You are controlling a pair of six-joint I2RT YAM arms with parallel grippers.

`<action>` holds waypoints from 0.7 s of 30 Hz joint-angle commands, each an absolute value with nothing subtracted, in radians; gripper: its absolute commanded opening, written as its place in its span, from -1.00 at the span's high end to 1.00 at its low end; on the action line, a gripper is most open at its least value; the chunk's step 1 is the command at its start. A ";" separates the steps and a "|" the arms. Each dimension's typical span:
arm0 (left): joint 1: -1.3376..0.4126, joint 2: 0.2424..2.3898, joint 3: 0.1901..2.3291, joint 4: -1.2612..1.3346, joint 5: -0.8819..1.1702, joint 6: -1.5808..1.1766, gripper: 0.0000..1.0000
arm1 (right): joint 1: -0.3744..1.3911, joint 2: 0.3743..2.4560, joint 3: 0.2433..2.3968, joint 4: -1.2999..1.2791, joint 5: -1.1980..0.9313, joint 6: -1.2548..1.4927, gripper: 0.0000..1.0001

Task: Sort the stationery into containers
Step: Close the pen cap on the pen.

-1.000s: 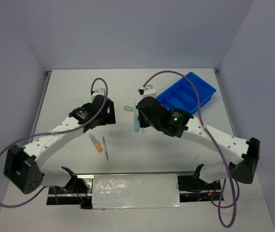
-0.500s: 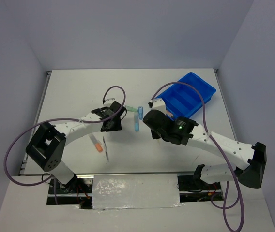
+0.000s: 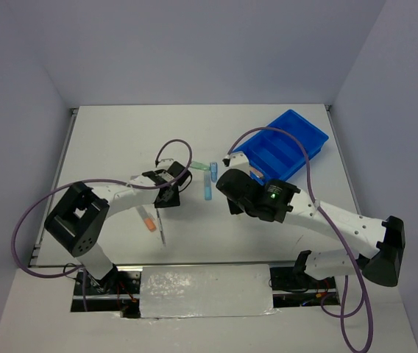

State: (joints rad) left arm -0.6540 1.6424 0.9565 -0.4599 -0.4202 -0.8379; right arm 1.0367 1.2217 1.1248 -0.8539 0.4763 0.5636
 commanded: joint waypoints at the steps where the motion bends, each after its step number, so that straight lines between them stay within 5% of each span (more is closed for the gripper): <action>1: -0.657 1.649 0.931 -0.427 -0.407 -0.853 0.01 | 1.054 1.216 1.149 -0.831 0.488 0.561 1.00; 10: -0.657 1.704 0.926 -0.399 -0.397 -0.841 0.11 | 1.078 1.249 1.181 -0.850 0.497 0.558 1.00; 21: -0.655 1.700 0.879 -0.379 -0.385 -0.847 0.52 | 1.088 1.210 1.187 -0.844 0.500 0.551 1.00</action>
State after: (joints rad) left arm -0.6544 1.6680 0.9272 -0.3534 -0.4076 -0.8417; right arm 1.0786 1.2476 1.1534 -0.8616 0.4816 0.5594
